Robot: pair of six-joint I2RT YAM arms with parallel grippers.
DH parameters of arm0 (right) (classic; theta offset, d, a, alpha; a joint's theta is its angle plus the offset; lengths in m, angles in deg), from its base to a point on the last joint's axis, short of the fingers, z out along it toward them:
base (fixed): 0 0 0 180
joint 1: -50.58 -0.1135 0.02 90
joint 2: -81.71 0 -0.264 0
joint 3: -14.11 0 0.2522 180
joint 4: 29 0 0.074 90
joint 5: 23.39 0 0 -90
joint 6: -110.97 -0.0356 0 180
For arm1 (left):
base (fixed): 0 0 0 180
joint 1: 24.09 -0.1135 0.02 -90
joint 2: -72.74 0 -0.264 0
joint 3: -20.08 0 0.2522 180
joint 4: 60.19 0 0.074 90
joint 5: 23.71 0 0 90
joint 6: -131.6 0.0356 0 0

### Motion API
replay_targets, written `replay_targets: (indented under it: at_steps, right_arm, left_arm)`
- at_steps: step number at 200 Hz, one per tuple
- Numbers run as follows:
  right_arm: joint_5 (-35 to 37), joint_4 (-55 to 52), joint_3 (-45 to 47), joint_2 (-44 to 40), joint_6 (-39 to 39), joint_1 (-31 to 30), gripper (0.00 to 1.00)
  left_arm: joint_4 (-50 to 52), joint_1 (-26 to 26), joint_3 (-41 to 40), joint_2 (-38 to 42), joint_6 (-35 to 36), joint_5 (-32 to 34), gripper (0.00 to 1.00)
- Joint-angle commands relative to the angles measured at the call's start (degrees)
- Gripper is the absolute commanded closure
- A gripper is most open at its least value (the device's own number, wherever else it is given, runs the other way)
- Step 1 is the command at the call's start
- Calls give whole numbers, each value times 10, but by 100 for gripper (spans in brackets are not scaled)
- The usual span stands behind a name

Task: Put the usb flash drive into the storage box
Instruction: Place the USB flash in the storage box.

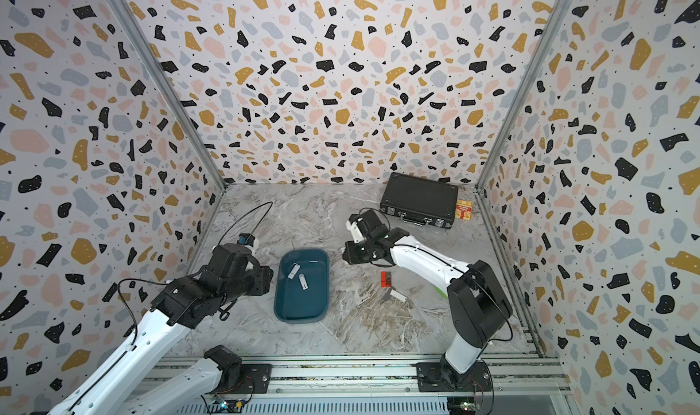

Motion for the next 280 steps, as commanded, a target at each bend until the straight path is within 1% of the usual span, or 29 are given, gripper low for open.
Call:
replay_targets:
  at_steps: [1, 22, 45, 85, 103, 115, 130, 139, 145, 169, 183, 193, 208, 218, 233, 247, 265, 280]
  right_arm:
    - [26, 39, -28, 33, -66, -67, 81]
    - [49, 19, -80, 87, -66, -110, 81]
    - [68, -7, -128, 140, -64, -129, 80]
    - [134, -38, -175, 199, -59, -135, 75]
    - [149, -40, -189, 214, -56, -135, 72]
    - [150, -51, -206, 226, -54, -135, 67]
    - [150, -58, -218, 227, -47, -135, 62]
    - [153, -62, -221, 219, -41, -134, 57]
    - [157, -65, -221, 210, -34, -134, 55]
    - [168, -81, -201, 150, -8, -116, 55]
    - [186, -88, -160, 85, 4, -87, 55]
    - [199, -88, -117, 22, 12, -59, 55]
    - [222, -96, -48, -66, 30, -3, 54]
    - [233, -107, -5, -122, 43, 43, 52]
    - [255, -126, 56, -189, 64, 115, 50]
    - [253, -136, 112, -234, 75, 187, 48]
    - [231, -138, 172, -263, 74, 276, 48]
    - [206, -135, 210, -266, 52, 343, 49]
  left_arm:
    - [0, -3, -6, 15, -7, 24, 38]
    - [1, -4, -6, 13, -9, 28, 39]
    - [3, -4, -5, 11, -9, 28, 39]
    - [3, -4, -6, 11, -9, 29, 38]
    - [3, -3, -6, 9, -9, 28, 38]
    - [4, -3, -5, 8, -9, 29, 38]
    - [4, -3, -5, 9, -9, 29, 38]
    - [4, -3, -5, 10, -9, 30, 38]
    - [4, -2, -6, 10, -10, 29, 38]
    - [3, 1, -6, 9, -9, 27, 38]
    - [-3, 5, -7, 10, -2, 13, 38]
    - [-19, 8, -10, 9, 5, -13, 38]
    - [-41, 16, -10, -6, 15, -67, 38]
    - [-45, 34, -4, -21, 13, -74, 38]
    - [-56, 78, 6, -49, 5, -66, 38]
    - [-75, 132, 14, -82, -15, -47, 37]
    - [-116, 210, 24, -145, -45, -29, 37]
    - [-152, 276, 43, -213, -52, -27, 38]
